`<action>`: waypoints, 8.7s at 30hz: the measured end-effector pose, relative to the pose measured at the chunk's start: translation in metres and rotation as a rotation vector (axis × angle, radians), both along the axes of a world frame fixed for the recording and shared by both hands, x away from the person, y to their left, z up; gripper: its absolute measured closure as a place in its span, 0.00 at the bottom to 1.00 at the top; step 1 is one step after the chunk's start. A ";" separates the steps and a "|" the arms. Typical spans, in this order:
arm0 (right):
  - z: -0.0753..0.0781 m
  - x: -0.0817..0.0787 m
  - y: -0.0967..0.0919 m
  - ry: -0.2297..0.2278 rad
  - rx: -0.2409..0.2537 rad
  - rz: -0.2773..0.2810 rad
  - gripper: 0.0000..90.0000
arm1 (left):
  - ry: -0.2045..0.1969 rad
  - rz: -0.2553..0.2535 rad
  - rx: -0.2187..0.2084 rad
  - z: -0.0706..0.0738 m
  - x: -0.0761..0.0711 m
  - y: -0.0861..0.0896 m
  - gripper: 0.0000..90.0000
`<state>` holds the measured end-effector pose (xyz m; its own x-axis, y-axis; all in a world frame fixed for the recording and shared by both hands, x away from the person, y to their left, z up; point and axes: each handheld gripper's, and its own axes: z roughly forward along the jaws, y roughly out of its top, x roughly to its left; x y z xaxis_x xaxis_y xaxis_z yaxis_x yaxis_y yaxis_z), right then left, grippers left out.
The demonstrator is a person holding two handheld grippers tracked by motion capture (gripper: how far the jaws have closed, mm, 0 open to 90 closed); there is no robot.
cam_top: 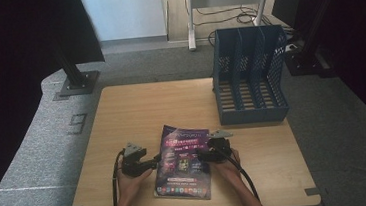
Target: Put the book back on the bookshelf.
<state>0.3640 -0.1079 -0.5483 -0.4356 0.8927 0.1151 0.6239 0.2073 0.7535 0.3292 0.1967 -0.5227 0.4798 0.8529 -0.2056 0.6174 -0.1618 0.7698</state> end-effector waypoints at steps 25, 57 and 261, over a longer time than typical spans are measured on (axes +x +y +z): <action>-0.003 -0.001 0.001 -0.002 0.020 0.028 0.34 | 0.001 0.002 0.000 -0.001 0.000 0.000 0.33; -0.004 -0.003 0.001 -0.018 0.029 0.023 0.34 | 0.001 -0.060 0.036 0.003 0.021 -0.038 0.32; -0.005 -0.002 0.003 -0.017 0.028 0.008 0.33 | 0.019 -0.147 -0.025 0.003 0.061 -0.067 0.95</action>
